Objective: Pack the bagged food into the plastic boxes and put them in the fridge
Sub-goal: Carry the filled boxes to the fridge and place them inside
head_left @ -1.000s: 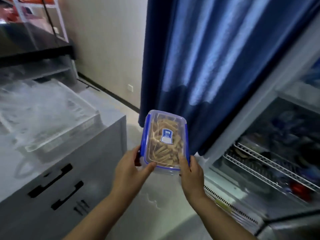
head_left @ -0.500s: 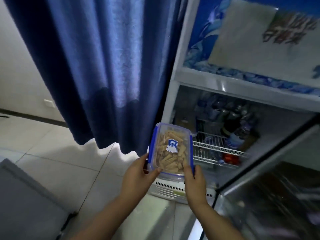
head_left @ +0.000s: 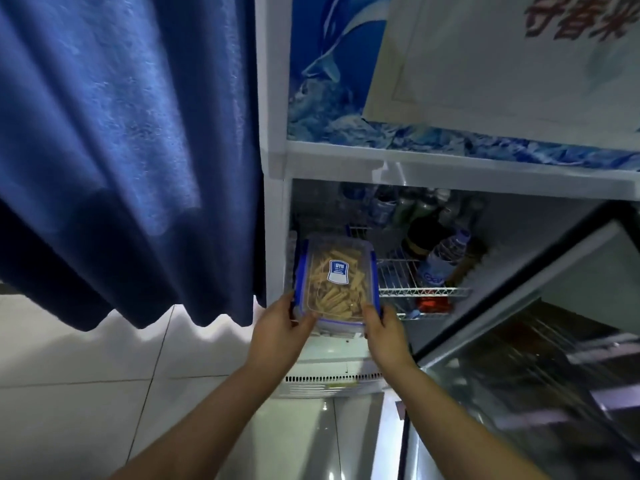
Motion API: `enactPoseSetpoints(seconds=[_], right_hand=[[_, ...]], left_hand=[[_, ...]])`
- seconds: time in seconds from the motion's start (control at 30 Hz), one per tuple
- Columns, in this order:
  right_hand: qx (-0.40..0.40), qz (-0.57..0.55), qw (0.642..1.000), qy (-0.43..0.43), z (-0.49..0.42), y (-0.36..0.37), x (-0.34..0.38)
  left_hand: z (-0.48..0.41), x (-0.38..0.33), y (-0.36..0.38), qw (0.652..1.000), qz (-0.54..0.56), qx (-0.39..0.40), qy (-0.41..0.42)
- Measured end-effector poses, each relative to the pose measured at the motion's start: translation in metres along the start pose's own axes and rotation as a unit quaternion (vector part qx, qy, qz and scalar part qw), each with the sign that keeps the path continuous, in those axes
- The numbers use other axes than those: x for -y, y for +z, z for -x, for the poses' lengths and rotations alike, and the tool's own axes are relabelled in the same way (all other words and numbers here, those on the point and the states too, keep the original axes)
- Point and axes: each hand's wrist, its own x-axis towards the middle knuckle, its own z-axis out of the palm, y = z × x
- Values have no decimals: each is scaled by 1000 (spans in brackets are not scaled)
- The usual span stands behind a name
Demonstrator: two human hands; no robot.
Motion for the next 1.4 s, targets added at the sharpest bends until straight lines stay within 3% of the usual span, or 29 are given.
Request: enactPoseSetpoints(seconds=[0.17, 0.23, 0.3, 0.37, 0.5, 0.6, 0.7, 0.87, 1.17, 1.4], right_hand=[[-8, 2, 1000, 11, -51, 10, 0], [-1, 4, 1000, 9, -68, 13, -1], [4, 3, 1000, 8, -83, 15, -3], [12, 7, 1000, 7, -95, 17, -3], [23, 26, 999, 0, -118, 19, -1], [35, 33, 999, -16, -133, 17, -3], [20, 78, 992, -97, -136, 9, -8], [-2, 222, 942, -250, -143, -4, -15], [44, 239, 927, -284, -166, 0, -17], [69, 329, 895, -294, -151, -5, -28]], left_hand=[[-46, 12, 13, 999, -39, 28, 23], [-58, 19, 20, 992, -110, 16, 51], [-68, 24, 28, 955, -247, -25, 161], [-78, 24, 36, 894, -356, -45, 269], [-103, 21, 52, 838, -420, -23, 348], [-118, 22, 56, 824, -447, -32, 347], [-129, 22, 63, 824, -466, -36, 321], [-145, 15, 72, 822, -487, -54, 290], [-162, 17, 80, 829, -486, -50, 271], [-151, 19, 87, 832, -493, -61, 248]])
